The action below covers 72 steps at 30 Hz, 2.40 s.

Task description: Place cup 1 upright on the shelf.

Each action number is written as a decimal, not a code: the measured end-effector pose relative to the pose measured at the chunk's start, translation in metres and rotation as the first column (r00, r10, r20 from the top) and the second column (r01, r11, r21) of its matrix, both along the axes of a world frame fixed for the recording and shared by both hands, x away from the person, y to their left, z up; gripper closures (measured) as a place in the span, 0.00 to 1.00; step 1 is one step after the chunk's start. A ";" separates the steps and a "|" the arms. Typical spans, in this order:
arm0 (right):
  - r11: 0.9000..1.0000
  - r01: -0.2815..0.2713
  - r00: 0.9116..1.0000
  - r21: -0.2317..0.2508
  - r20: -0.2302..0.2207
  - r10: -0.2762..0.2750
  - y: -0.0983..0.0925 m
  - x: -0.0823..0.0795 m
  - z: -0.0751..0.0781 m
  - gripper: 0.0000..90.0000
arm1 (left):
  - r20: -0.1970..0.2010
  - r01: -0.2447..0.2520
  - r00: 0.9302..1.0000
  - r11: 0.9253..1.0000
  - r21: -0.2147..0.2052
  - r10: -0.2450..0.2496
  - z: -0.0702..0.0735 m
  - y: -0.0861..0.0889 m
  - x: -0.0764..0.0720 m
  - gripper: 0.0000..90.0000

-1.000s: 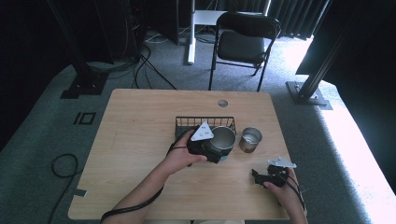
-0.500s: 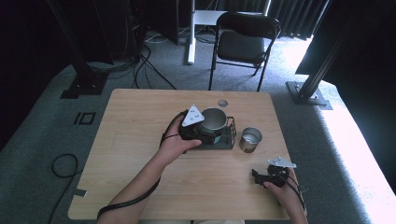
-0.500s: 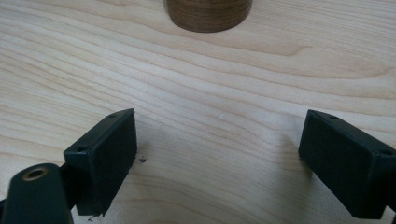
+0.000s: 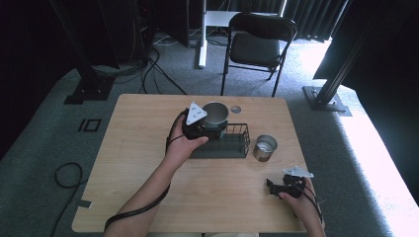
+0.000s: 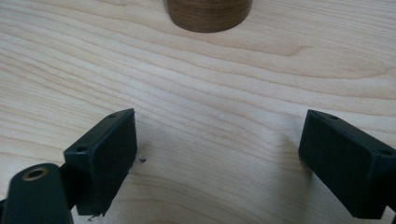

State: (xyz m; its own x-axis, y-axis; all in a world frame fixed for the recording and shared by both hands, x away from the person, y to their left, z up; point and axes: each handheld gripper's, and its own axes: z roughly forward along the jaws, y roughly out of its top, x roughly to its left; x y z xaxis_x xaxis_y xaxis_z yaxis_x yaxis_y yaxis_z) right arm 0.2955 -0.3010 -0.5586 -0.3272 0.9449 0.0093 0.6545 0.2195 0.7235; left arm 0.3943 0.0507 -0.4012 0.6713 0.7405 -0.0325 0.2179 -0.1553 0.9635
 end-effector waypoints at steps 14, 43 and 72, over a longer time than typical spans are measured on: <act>1.000 0.001 1.000 0.001 0.000 -0.001 0.000 0.000 0.000 0.12 | -0.052 -0.150 0.987 0.989 -0.010 0.149 -0.022 0.009 0.019 0.17; 1.000 -0.001 1.000 -0.001 0.000 0.001 0.000 0.000 0.000 0.12 | -0.100 -0.213 0.971 0.975 0.067 0.219 -0.070 0.017 0.017 0.17; 1.000 -0.001 1.000 -0.001 0.000 0.001 0.000 0.000 0.000 0.12 | -0.118 -0.178 0.976 0.982 0.064 0.185 -0.071 0.028 0.006 0.08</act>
State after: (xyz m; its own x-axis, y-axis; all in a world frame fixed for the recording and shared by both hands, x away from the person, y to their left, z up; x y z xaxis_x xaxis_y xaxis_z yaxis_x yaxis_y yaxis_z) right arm 0.2954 -0.3010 -0.5586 -0.3279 0.9447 0.0081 0.6544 0.2210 0.7231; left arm 0.4002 0.0783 -0.4718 0.5189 0.8525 -0.0634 0.3630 -0.1526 0.9192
